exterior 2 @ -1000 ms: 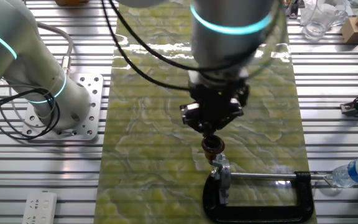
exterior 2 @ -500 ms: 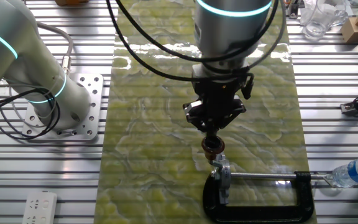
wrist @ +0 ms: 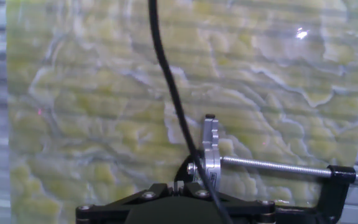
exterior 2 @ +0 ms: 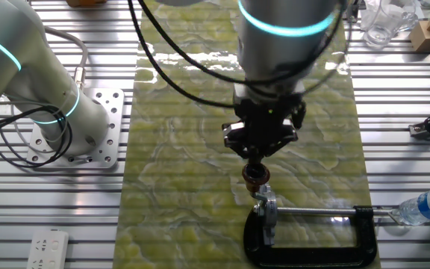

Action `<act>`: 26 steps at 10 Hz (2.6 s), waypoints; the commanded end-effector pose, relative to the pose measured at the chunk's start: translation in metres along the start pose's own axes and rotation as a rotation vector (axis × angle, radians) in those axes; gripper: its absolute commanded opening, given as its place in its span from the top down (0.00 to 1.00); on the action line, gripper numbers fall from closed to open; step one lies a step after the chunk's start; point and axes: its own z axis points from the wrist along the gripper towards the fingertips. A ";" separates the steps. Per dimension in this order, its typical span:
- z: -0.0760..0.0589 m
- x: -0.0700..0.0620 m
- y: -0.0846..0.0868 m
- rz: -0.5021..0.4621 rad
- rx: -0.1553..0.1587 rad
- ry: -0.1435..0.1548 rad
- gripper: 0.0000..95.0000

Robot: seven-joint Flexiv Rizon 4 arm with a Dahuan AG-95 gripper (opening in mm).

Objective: Pull up the lever

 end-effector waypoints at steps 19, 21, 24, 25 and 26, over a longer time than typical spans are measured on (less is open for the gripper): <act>-0.008 -0.013 -0.007 0.105 0.018 -0.025 1.00; -0.011 -0.049 -0.027 0.275 0.019 -0.055 1.00; -0.011 -0.084 -0.041 0.498 0.002 -0.121 1.00; -0.012 -0.088 -0.041 0.547 -0.005 -0.146 1.00; -0.013 -0.091 -0.041 0.572 -0.014 -0.161 1.00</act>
